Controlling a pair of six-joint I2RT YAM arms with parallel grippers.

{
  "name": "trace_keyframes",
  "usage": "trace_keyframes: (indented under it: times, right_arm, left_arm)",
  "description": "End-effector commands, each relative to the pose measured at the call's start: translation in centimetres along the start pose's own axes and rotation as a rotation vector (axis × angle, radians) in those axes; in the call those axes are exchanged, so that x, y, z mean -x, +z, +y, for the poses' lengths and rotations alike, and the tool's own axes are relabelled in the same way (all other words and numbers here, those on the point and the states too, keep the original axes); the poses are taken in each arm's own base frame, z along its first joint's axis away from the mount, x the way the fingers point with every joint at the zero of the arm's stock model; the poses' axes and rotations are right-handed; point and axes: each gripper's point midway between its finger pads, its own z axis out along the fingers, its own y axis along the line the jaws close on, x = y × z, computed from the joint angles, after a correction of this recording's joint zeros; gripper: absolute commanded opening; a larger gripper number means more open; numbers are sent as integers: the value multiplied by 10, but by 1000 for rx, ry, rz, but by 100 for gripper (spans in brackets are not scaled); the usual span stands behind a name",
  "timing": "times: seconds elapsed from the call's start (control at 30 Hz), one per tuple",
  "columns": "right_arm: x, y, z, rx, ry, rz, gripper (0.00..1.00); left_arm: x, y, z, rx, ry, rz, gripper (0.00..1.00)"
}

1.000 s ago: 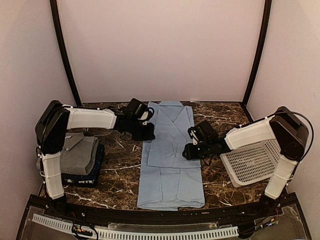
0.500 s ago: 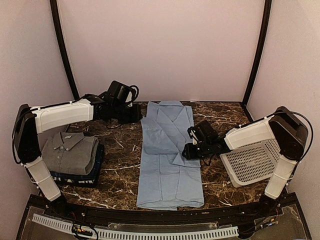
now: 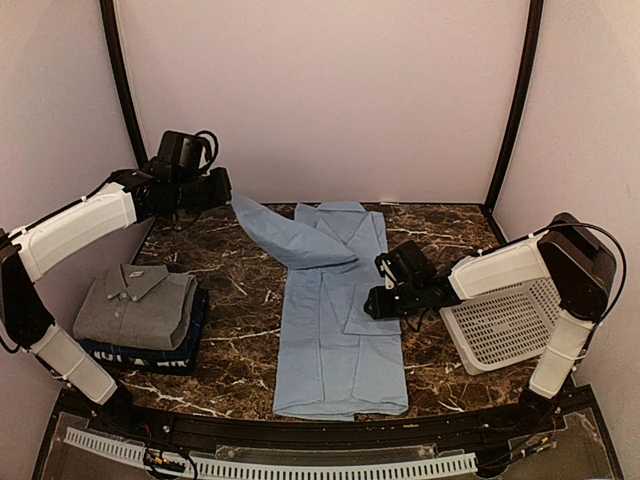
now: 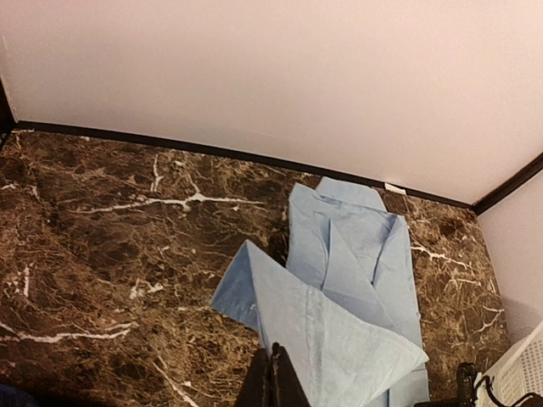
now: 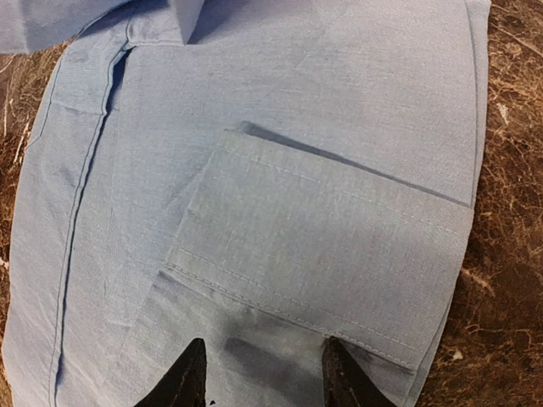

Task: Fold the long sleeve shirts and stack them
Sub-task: Flatten out the crumpled shirt at the center of the board.

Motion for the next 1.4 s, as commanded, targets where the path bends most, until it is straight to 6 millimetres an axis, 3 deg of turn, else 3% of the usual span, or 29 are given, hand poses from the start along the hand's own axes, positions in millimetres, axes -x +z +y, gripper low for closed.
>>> trace_keyframes:
  times: [0.0, 0.43, 0.6, 0.8, 0.97, 1.13, 1.27, 1.37]
  right_arm:
    - [-15, 2, -9, -24, 3, 50, 44]
    - [-9, -4, -5, -21, -20, 50, 44]
    - [-6, -7, -3, -20, -28, 47, 44]
    - [-6, -10, 2, 2, -35, 59, 44]
    - [-6, -11, 2, 2, -41, 65, 44]
    - [-7, -14, 2, 4, -38, 67, 44]
    - [-10, -13, 2, 5, -39, 74, 44]
    - [-9, -13, 3, 7, -39, 71, 44]
  left_arm:
    - [48, -18, 28, 72, 6, -103, 0]
    - [163, -17, 117, 219, -15, -306, 0]
    - [191, -6, 146, 261, -21, -343, 0]
    - [235, -10, 174, 312, -13, -414, 0]
    - [246, -2, 194, 347, 5, -412, 0]
    - [256, -7, 208, 378, 10, -431, 0]
    - [263, -11, 209, 366, 5, -438, 0]
    - [254, -1, 201, 297, -5, -397, 0]
